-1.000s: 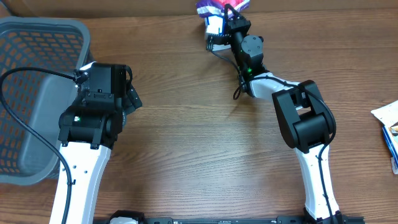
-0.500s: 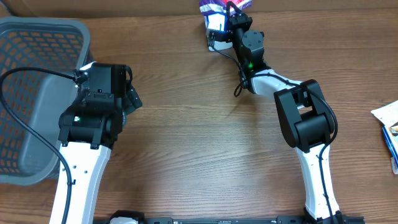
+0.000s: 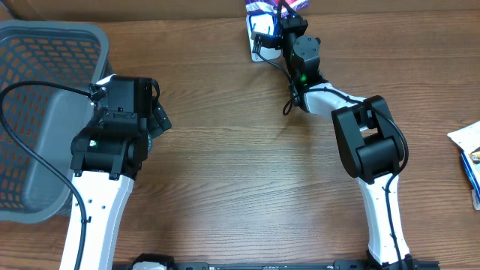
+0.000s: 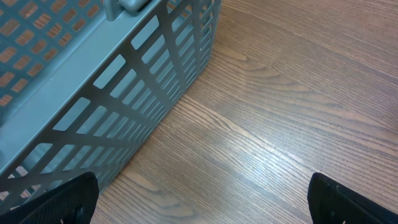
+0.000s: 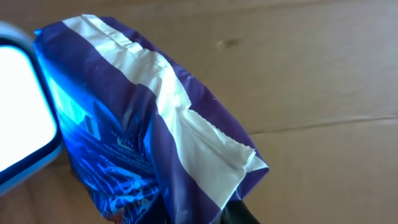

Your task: Scan the item barcode

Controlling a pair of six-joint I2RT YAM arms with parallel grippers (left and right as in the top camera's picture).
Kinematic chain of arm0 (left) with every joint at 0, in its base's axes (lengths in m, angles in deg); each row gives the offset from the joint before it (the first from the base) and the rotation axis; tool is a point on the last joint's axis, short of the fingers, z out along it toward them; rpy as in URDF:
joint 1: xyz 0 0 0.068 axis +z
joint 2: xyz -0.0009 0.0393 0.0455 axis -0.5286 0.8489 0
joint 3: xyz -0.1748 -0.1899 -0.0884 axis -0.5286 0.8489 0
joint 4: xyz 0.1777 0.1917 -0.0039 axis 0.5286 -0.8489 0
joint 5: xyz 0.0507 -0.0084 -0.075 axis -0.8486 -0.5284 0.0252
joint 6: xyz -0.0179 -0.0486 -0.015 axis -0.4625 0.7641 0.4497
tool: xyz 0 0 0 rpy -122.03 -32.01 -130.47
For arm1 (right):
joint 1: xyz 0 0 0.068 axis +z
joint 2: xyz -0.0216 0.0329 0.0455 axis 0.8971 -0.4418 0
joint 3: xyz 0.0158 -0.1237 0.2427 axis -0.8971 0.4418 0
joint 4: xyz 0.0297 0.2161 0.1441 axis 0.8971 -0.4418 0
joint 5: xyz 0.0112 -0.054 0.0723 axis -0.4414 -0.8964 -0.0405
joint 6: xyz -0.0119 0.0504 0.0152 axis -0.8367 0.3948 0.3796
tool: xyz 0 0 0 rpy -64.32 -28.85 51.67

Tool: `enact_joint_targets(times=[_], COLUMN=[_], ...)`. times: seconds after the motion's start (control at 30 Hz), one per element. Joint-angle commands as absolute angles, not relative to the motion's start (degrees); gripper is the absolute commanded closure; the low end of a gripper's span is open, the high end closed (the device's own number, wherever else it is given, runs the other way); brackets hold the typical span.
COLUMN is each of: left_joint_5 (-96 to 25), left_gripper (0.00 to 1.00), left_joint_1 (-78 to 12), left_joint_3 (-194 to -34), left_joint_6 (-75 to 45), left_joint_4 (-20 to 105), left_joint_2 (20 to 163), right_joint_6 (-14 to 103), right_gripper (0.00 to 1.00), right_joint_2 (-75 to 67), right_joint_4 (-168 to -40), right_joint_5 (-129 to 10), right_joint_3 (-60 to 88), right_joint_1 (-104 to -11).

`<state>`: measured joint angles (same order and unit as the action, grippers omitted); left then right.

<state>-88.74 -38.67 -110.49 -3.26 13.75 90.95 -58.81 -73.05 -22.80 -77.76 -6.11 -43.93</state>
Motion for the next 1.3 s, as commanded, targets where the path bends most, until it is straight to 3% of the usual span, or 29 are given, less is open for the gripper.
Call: enact_joint_targets(times=[0.0, 0.23, 0.4, 0.5, 0.63, 0.97, 1.07, 1.1, 1.17, 1.2, 1.27], left_joint_5=[-88.68, -88.68, -88.68, -88.68, -88.68, -88.68, -88.68, -88.68, -88.68, -88.68, -88.68], left_gripper=[0.0, 0.01, 0.0, 0.01, 0.0, 0.0, 0.0, 0.0, 0.0, 0.01, 0.0], left_joint_1=[-39.07, -39.07, -39.07, -39.07, -39.07, -39.07, -39.07, -39.07, -39.07, -39.07, -39.07], left_joint_3=[-110.62, -110.62, -110.65, -110.65, -110.62, -110.62, -110.65, -110.65, -110.62, -110.65, -110.65], left_joint_6=[-2.45, -2.45, -2.45, -2.45, -2.45, -2.45, -2.45, -2.45, -2.45, -2.45, -2.45], left_joint_4=[13.79, 13.79, 13.79, 13.79, 13.79, 13.79, 13.79, 13.79, 13.77, 13.79, 13.79], left_joint_2=[90.8, 90.8, 90.8, 90.8, 90.8, 90.8, 90.8, 90.8, 90.8, 90.8, 90.8], right_joint_6=[-58.53, -56.74, -30.31, -21.59, -21.55, -2.38, 1.51, 2.3, 3.11, 2.93, -1.2], right_gripper=[0.96, 0.96, 0.96, 0.96, 0.96, 0.96, 0.67, 0.5, 0.05, 0.0, 0.0], right_joint_2=[-66.51, -59.06, -55.06, -55.08, -55.08, -55.1, -55.1, -55.1, -55.08, -55.06, -53.6], right_joint_4=[-25.83, -26.84, -27.49, -31.14, -40.54, -51.23, -51.14, -51.25, -51.19, -50.99, -45.33], right_joint_5=[-84.67, -103.86, -143.53, -157.82, -157.82, -157.8, -157.8, -157.8, -157.8, -157.82, -157.82], right_joint_3=[-7.66, -7.66, -7.64, -6.26, -2.61, 13.32, 18.61, 19.68, 21.41, 21.52, 21.32], right_joint_1=[-44.17, -44.06, -51.23, -58.0, -64.84, -77.76, -80.21, -80.95, -82.9, -83.81, -84.8])
